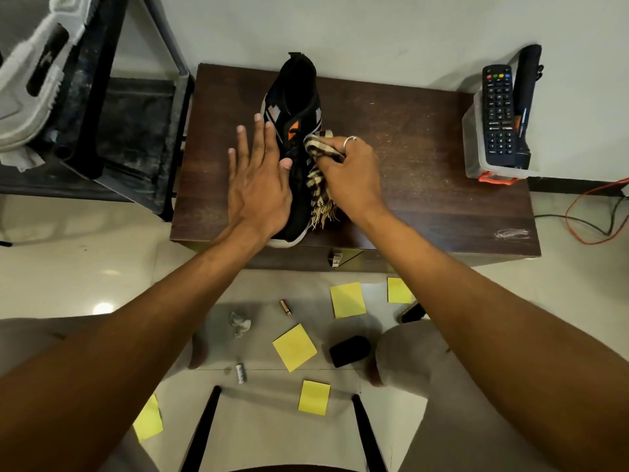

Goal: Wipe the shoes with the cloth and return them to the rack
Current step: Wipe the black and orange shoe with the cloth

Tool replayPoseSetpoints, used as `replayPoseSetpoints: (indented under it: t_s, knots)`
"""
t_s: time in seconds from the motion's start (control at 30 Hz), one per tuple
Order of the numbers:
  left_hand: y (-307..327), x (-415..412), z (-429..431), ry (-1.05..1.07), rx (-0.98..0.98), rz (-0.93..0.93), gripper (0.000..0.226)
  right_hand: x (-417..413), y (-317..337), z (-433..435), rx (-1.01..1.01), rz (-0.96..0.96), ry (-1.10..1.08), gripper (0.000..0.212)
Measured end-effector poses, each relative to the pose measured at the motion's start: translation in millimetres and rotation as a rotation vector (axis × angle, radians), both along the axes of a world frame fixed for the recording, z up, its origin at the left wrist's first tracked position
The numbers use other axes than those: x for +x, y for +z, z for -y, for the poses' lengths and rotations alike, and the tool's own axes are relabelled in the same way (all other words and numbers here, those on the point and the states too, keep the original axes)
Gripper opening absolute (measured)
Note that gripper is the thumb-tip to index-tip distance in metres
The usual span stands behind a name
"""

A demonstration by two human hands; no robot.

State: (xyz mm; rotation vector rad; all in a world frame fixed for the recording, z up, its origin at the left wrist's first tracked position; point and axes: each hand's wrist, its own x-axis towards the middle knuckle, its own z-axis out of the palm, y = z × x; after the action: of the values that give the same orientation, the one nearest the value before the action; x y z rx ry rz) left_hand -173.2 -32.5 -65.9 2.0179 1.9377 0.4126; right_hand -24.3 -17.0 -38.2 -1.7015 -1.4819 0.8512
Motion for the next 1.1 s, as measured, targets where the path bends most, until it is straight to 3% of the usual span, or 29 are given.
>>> replayPoseSetpoints:
  t_s: [0.2,0.27,0.33,0.47,0.57,0.63,0.87,1.1]
  knots:
    - [19.9,2.8,-9.3,0.056,-0.111,0.235,0.066,10.8,-7.2,-5.3,-0.275,-0.541,-0.182,0.017]
    - [34.0,5.8,-11.6,0.087,-0.169,0.353,0.073,13.3,-2.5,-5.2,-0.303,-0.588,-0.145,0.013]
    - [40.0,6.1,-11.1,0.131,-0.197,0.415,0.078,12.8,3.2,-3.9,-0.186,-0.453,-0.056,0.011]
    - [33.1,-0.5,-15.6,0.229,-0.215,0.517,0.094,3.1,8.7,1.0,0.099,0.002,0.117,0.012]
    - [30.7,-1.9,-16.2,0.219,-0.164,0.617,0.066,-0.4,6.7,4.9,0.142,0.138,0.178,0.01]
    - [30.1,-0.8,-14.4,0.213,-0.134,0.632,0.052,-1.5,4.7,6.8,0.15,0.182,0.196,0.012]
    - [24.0,-1.4,-6.6,0.226,-0.155,0.633,0.072,2.4,11.4,18.3,0.046,0.143,0.297,0.008]
    - [22.8,2.0,-1.9,0.212,-0.138,0.569,0.066,16.1,17.4,32.4,-0.172,0.077,0.44,0.021]
